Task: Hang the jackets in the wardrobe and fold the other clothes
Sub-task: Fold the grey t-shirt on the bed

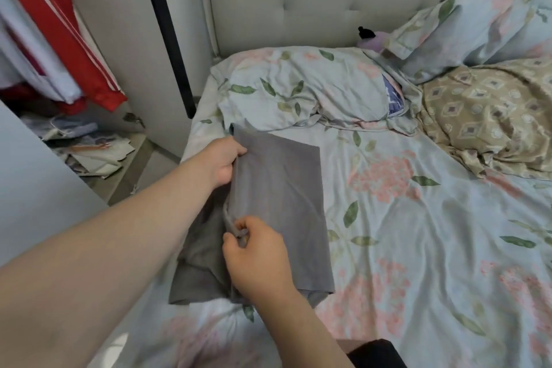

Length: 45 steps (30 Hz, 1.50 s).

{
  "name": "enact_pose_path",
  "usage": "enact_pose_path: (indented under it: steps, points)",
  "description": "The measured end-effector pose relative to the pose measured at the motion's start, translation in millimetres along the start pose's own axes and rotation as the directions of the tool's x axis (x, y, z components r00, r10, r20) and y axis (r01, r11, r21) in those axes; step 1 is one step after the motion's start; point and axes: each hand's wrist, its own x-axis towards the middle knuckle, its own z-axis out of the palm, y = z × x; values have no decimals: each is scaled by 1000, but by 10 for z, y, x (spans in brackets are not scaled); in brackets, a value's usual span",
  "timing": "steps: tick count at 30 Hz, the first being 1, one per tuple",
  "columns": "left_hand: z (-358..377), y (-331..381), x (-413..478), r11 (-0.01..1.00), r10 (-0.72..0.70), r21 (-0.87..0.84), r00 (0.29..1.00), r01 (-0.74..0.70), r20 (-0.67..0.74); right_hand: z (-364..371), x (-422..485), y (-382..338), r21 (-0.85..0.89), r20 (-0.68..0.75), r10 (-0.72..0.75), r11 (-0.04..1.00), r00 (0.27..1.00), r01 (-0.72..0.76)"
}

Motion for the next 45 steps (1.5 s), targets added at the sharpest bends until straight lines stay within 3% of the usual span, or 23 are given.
enact_pose_path:
  steps: [8,11,13,15,18,21,25,30,34,36,40,45]
  points:
    - [-773,-270,-182,991,-107,73,994,110,-34,706,97,45,7,262,128,991,957,-134]
    - [-1066,-640,-511,968,-117,205,985,142,-130,542,29,83,-110,376,61,994,925,-21]
    - [-1263,-897,-730,969,-109,202,977,145,-182,259,57,101,-178,317,-11,981,948,71]
    - [-1395,-1067,-894,957,-72,263,976,125,-203,-140,61,191,-232,174,4,972,985,37]
    - [-1409,-1149,-995,923,9,380,980,69,-199,-683,-86,479,-331,-19,158,931,987,-155]
    - [-1360,-1243,-1043,890,99,455,968,17,-229,-873,-165,706,-352,-49,431,837,901,-419]
    - [-1343,-1350,-1026,867,114,498,964,22,-241,-778,-66,704,-83,60,599,800,799,-594]
    - [-1354,-1316,-985,885,12,458,981,79,-192,-658,-26,661,-8,84,654,755,752,-656]
    - [-1320,-1320,-995,938,-51,326,976,120,-213,-626,-64,609,184,150,704,670,694,-719]
    - [-1292,-1343,-1030,956,-81,257,967,144,-241,-631,-85,598,197,129,702,675,701,-711]
    - [-1269,-1358,-1166,983,-11,171,953,66,-304,-677,-179,549,177,80,688,703,722,-689]
    - [-1366,-1336,-1560,975,122,214,943,-56,-308,-778,-424,471,173,134,651,727,747,-664]
